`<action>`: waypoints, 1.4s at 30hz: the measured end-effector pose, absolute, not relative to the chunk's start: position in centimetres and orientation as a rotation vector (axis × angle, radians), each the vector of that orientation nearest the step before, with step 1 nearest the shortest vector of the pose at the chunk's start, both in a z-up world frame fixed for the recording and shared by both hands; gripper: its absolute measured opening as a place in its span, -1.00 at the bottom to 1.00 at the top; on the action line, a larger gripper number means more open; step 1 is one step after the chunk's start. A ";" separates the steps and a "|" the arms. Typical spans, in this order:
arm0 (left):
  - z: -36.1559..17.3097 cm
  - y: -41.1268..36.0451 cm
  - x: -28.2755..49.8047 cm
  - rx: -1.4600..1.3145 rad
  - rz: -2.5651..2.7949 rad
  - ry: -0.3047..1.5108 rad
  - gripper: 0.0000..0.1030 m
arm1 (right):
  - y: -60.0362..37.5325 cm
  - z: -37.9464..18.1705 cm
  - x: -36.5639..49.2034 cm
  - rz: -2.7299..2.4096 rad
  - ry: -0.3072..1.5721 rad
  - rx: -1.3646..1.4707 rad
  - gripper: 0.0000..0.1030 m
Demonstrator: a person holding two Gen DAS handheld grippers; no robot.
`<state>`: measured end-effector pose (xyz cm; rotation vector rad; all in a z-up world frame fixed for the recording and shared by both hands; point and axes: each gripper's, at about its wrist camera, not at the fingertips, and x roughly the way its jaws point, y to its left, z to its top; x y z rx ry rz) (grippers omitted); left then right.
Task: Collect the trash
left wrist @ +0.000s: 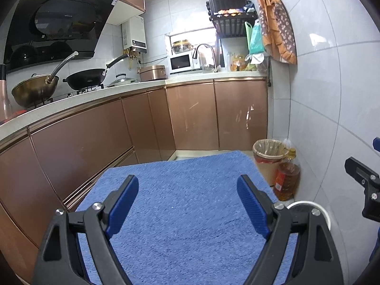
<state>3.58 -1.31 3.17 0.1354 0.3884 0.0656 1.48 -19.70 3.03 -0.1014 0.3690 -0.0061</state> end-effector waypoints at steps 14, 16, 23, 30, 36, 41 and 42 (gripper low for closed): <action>1.1 -2.2 5.5 0.184 0.065 0.433 0.64 | -20.4 0.7 3.5 -0.012 0.433 -0.073 1.00; 0.9 -2.2 5.7 0.186 0.063 0.436 0.64 | -20.4 0.5 3.6 -0.013 0.437 -0.072 1.00; 0.6 -2.4 5.9 0.189 0.060 0.443 0.64 | -20.6 0.3 3.8 -0.014 0.447 -0.066 1.00; 0.5 -2.6 5.8 0.188 0.061 0.443 0.64 | -20.7 0.4 3.9 -0.014 0.446 -0.068 1.00; 0.5 -2.7 5.8 0.188 0.057 0.444 0.64 | -20.6 0.4 3.7 -0.016 0.439 -0.069 1.00; 0.5 -3.1 5.5 0.190 0.055 0.439 0.64 | -20.6 0.5 3.5 -0.016 0.436 -0.068 1.00; 0.4 -3.0 5.5 0.189 0.054 0.439 0.64 | -20.7 0.5 3.5 -0.016 0.435 -0.068 1.00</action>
